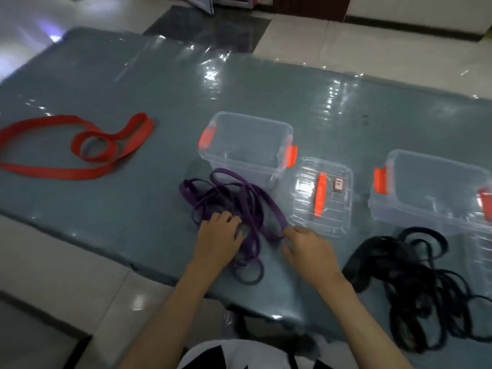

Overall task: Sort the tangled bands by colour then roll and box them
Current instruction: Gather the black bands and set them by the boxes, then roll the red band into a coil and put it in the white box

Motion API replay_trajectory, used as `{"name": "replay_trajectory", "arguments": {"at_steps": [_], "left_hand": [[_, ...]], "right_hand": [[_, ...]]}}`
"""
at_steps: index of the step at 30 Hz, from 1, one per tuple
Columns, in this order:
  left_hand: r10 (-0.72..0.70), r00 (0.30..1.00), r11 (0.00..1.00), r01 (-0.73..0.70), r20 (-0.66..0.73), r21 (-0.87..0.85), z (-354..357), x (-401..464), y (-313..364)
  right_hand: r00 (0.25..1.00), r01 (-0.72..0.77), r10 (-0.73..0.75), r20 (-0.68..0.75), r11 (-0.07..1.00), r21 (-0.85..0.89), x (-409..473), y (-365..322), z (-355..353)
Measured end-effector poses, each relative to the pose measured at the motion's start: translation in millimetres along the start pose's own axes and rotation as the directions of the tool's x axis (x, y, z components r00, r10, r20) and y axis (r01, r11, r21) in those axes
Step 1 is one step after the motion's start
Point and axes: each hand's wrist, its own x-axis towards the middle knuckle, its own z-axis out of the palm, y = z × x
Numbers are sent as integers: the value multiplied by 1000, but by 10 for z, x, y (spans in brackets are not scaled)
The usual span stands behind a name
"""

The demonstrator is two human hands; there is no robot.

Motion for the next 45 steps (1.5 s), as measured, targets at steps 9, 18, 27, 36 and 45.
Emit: {"name": "replay_trajectory", "arguments": {"at_steps": [9,18,27,36,45], "left_hand": [[-71,995,997,68,-64,-38,-149,56,-803],[-304,945,952,297,-123,-74,-351,-109,-1931],[-287,955,958,285,-76,-35,-393,378,-3610],[-181,983,983,182,28,-32,-576,1013,-5020],[-176,970,982,184,167,-33,-589,1616,-5760]], "right_hand": [[989,147,-146,-39,988,44,548,-901,-36],[951,309,-309,-8,948,75,1122,-1848,68],[970,244,-244,-12,969,31,1945,-3007,460],[996,74,-79,34,989,128,2489,-4268,652],[997,26,-37,64,984,174,2762,-4724,782]]}}
